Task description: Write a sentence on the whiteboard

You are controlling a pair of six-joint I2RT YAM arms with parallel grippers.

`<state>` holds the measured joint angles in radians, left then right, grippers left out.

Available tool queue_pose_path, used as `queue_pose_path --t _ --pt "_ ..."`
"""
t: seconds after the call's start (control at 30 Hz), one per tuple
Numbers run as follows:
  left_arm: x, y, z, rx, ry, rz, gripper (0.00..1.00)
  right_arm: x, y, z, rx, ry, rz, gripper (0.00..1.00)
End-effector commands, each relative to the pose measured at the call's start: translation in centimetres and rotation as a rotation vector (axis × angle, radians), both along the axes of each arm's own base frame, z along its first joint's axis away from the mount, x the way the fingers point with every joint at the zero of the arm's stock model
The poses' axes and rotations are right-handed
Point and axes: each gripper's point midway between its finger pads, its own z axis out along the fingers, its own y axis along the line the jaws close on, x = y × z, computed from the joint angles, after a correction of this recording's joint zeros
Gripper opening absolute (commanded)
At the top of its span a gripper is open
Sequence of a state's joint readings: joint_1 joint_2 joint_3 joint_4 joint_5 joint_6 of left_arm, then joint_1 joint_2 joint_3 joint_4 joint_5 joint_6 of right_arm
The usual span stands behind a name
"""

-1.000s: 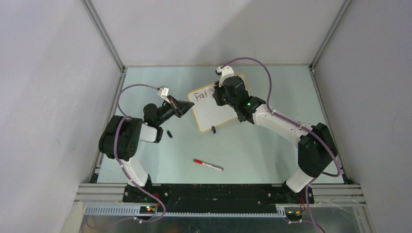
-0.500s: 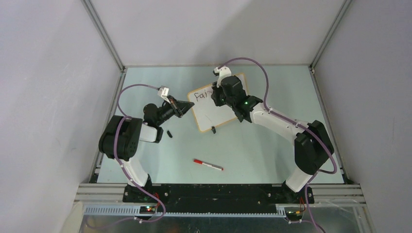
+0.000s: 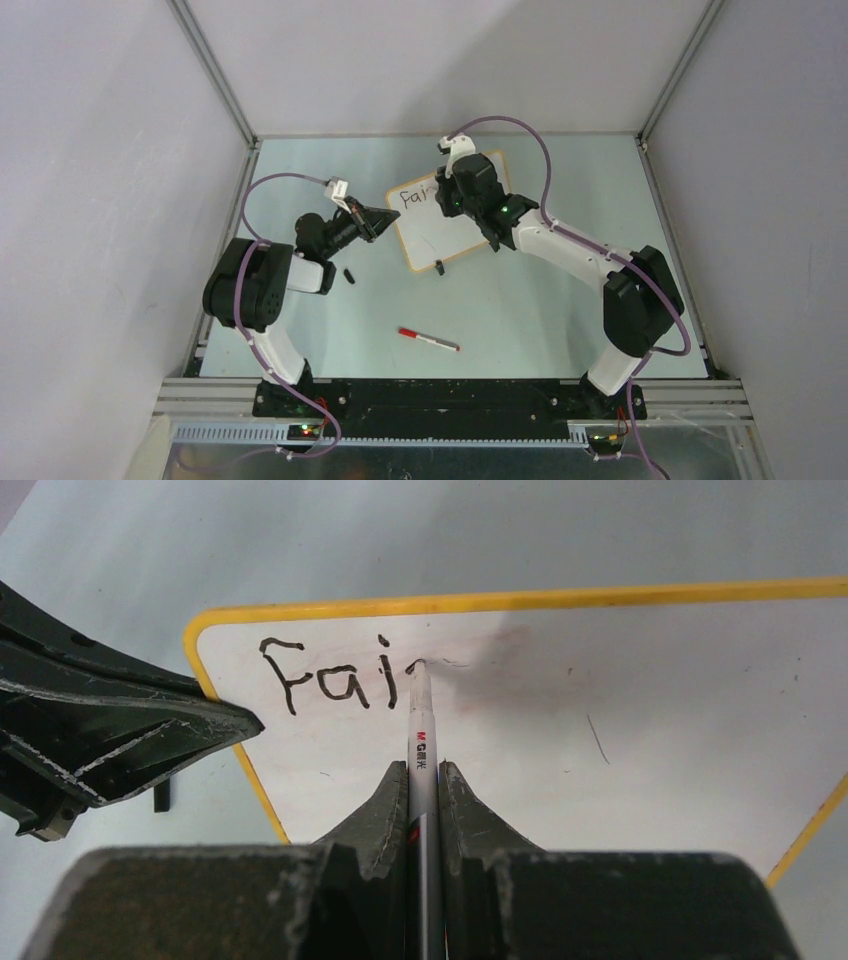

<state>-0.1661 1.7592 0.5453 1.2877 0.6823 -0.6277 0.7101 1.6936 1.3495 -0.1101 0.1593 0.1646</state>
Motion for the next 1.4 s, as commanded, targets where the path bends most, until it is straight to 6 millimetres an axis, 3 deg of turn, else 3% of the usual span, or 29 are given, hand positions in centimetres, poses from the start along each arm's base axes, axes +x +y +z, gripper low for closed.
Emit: queue_pose_path --t 0.0,0.27,0.6,1.37 --pt "0.2 0.0 0.4 0.058 -0.072 0.008 0.0 1.2 -0.4 1.8 0.019 -0.034 -0.054 0.0" --pt "0.2 0.0 0.4 0.06 -0.072 0.009 0.0 1.3 -0.8 1.8 0.018 -0.028 -0.064 0.0" --pt "0.3 0.0 0.4 0.062 -0.07 0.01 0.0 0.7 -0.6 4.3 0.066 -0.077 -0.02 0.0" --pt "0.2 0.0 0.3 0.059 -0.07 0.007 0.0 1.4 0.7 4.4 0.095 -0.087 0.014 0.0"
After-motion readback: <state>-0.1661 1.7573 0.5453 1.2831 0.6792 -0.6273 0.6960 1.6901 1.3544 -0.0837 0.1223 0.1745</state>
